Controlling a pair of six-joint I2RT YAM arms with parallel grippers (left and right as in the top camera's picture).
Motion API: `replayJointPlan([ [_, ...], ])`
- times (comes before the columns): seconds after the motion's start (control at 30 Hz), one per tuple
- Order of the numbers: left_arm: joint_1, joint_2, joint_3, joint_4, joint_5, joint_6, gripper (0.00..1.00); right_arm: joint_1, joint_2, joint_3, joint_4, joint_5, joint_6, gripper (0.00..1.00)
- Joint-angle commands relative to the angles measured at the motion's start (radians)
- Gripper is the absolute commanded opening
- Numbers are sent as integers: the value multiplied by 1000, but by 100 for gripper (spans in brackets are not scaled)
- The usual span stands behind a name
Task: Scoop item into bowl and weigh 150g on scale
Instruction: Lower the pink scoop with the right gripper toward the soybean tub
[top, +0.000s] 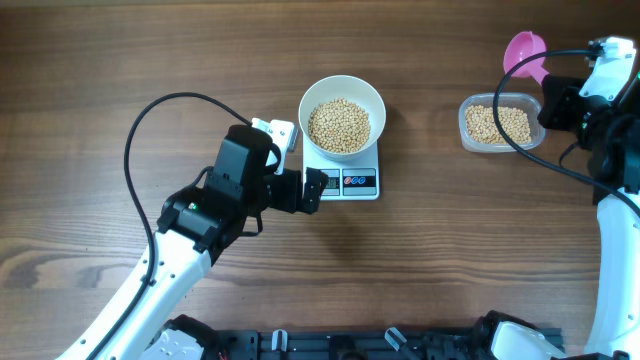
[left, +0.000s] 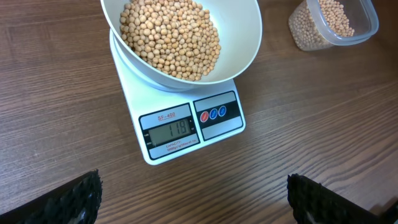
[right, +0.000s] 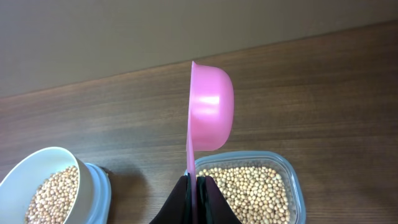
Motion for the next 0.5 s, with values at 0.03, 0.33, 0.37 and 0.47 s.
replayJointPlan([
  [0.03,-5,-8,0,3,-10,20,100,-3,-6,6,18,18,5,4],
  [0.33,-5,-8,0,3,-10,20,100,-3,-6,6,30,35,-57,4],
  [0.37,-5,-8,0,3,-10,20,100,-3,-6,6,44,57,-60,4],
  [0.47,-5,-8,0,3,-10,20,100,-3,-6,6,89,78,-74,4],
])
